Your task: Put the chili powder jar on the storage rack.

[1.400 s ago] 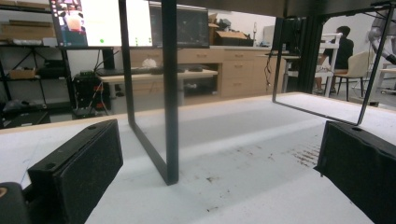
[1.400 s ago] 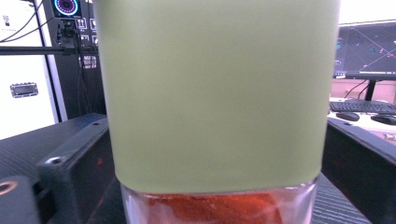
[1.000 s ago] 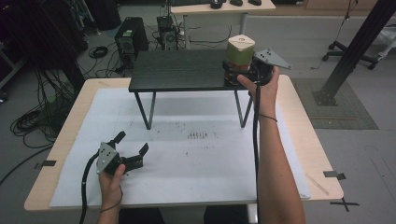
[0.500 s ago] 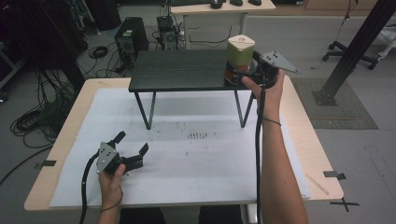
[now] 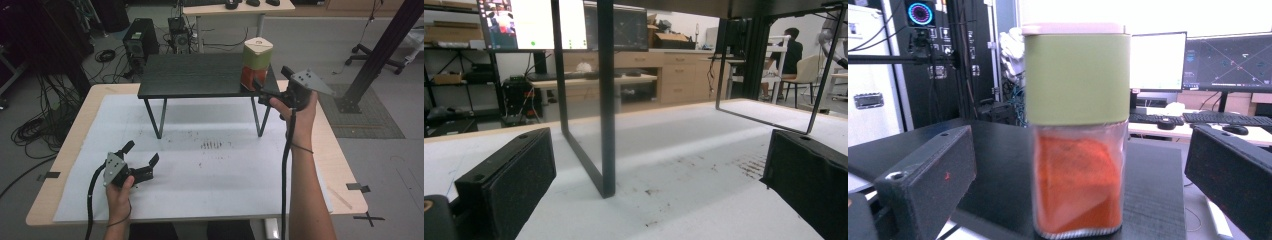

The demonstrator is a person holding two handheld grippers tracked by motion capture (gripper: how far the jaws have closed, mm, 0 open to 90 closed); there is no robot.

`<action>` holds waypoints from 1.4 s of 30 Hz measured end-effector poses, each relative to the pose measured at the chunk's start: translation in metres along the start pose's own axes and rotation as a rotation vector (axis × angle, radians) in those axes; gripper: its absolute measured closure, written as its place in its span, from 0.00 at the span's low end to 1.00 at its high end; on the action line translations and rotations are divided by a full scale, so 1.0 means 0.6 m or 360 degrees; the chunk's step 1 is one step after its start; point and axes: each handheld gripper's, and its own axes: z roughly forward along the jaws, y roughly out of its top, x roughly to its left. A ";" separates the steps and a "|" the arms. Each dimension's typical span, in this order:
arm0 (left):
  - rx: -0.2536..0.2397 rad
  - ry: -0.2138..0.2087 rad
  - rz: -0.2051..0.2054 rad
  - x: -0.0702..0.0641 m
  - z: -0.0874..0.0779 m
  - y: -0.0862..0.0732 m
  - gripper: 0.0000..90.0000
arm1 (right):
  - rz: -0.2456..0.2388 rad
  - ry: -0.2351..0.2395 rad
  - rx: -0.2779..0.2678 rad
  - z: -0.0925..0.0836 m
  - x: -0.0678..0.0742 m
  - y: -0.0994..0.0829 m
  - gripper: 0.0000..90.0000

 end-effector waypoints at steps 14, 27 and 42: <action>0.0001 0.0000 0.0004 0.000 0.000 0.000 0.01 | -0.0029 0.0011 0.0005 -0.069 0.028 -0.042 0.00; 0.0000 0.0001 0.0004 0.000 0.000 0.000 0.01 | -0.0024 -0.0008 0.0013 -0.107 0.025 -0.093 0.00; 0.0000 0.0000 0.0005 0.000 0.000 0.000 0.01 | 0.0008 -0.0014 0.0055 -0.141 0.022 -0.182 0.00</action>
